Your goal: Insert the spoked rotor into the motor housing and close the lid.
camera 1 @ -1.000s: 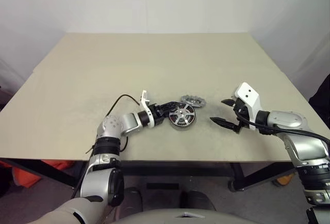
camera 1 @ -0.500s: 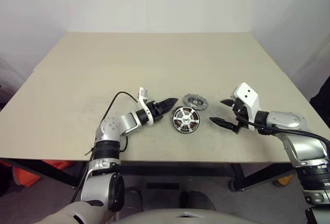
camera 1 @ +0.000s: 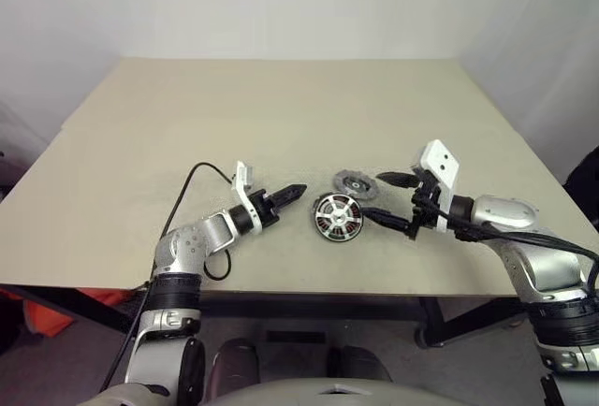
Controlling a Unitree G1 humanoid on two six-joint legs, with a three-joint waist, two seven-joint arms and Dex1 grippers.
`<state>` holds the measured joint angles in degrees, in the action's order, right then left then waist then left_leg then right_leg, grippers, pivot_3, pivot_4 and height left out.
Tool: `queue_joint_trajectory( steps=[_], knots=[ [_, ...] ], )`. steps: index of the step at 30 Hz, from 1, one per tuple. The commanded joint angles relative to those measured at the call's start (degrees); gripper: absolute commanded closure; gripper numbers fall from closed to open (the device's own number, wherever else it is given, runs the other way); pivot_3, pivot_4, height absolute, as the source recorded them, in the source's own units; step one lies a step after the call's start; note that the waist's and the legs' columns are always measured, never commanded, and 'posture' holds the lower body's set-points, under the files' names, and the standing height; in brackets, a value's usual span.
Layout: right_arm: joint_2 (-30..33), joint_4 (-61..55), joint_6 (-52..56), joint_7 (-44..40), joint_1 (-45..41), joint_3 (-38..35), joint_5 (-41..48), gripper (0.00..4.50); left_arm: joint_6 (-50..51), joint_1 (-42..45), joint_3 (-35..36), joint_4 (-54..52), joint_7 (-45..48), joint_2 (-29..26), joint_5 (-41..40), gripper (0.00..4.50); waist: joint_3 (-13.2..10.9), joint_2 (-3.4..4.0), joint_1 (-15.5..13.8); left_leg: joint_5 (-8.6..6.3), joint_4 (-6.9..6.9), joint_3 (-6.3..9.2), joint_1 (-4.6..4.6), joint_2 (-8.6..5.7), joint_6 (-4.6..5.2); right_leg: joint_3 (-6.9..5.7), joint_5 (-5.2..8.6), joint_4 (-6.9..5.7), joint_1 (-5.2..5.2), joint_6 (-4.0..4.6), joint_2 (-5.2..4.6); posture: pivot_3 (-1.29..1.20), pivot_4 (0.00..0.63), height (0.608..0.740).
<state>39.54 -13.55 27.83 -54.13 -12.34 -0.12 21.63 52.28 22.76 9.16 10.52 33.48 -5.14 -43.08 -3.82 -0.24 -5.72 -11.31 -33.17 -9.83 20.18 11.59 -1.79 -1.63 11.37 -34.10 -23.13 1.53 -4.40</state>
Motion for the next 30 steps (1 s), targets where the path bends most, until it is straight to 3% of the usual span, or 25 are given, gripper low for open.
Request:
queue_joint_trajectory(
  steps=[1,17,30],
  knots=[
    [0.0,-2.9,-1.4,-0.3,-0.1,1.0,-0.2,0.00,-3.2,-0.4,-1.5,-2.8,1.5,-1.2,1.8,2.23,0.0,0.00,0.0,0.00,0.00,0.00,-0.02,0.00,-0.01,0.00,0.01,0.00,0.01,-0.02,0.00,0.00,0.000,0.740],
    [-0.7,-1.6,-8.5,-1.6,-1.3,6.5,-4.5,0.00,-5.8,-0.3,-0.7,0.0,1.0,-2.1,3.2,2.23,0.0,0.01,0.1,0.01,-0.01,0.00,-0.04,0.02,-0.02,0.01,-0.04,-0.02,0.02,0.06,0.02,0.00,0.000,0.740],
    [-3.6,12.4,-31.8,-1.9,-2.9,10.8,-15.2,0.00,-8.0,-0.1,0.0,3.1,0.8,-2.9,4.8,2.23,0.0,0.01,0.2,0.01,-0.04,0.00,-0.03,0.01,-0.02,0.01,-0.16,-0.08,0.01,0.25,0.01,0.00,0.000,0.740]
  ],
)
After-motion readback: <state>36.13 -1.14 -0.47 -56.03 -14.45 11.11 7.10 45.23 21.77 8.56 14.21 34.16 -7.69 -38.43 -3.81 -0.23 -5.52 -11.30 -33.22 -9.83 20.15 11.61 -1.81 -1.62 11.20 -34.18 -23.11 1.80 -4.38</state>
